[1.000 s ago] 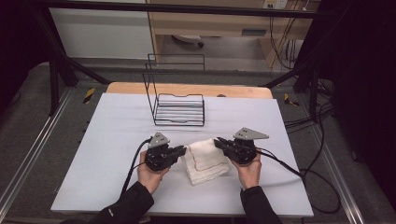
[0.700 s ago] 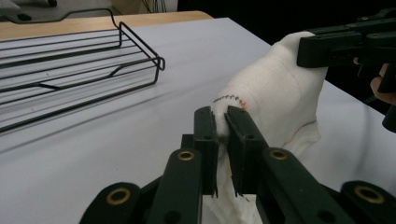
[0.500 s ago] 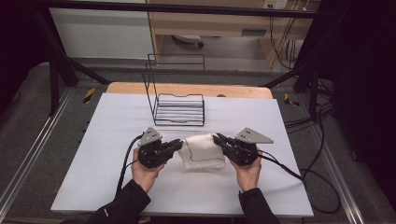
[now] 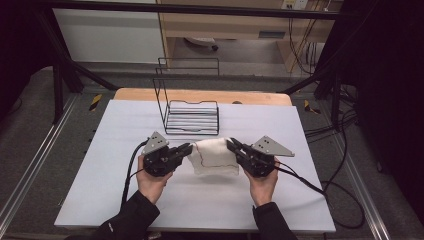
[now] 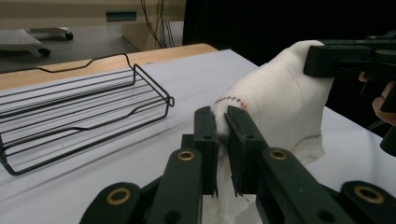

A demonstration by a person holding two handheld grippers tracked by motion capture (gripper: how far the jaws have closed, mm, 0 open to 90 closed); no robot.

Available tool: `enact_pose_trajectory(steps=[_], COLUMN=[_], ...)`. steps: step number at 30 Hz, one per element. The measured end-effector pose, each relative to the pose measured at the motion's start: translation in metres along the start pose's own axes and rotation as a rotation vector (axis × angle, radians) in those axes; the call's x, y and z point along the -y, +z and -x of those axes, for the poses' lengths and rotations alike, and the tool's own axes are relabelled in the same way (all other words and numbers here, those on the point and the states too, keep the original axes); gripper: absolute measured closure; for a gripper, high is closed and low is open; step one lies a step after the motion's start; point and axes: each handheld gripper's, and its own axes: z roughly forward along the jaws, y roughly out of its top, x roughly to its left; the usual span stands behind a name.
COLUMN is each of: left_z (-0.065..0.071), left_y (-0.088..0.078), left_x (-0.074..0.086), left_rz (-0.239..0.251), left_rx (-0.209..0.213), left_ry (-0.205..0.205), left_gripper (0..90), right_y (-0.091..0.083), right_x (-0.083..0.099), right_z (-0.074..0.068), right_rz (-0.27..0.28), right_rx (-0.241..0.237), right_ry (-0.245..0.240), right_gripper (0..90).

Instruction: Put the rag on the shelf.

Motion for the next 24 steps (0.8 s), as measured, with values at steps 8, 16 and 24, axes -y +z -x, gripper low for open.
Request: enact_pose_trajectory(steps=[8,16,24], left_z=[-0.004,-0.008,-0.012], left_y=[-0.008,-0.015,-0.024], left_x=[-0.011,-0.029,-0.046], left_rz=[0.039,0.092,0.157], left_rx=[0.004,-0.007,-0.016], left_ry=[0.010,0.014,0.021], left_gripper=[82.3,82.3,82.3], right_y=[-0.001,0.003,0.008], right_x=[-0.011,-0.025,-0.040], right_z=[-0.007,-0.012,-0.015], right_rz=[0.049,0.097,0.147], right_rx=[0.004,0.021,0.024], right_ry=[0.001,0.005,0.008], right_gripper=[81.8,81.8,81.9])
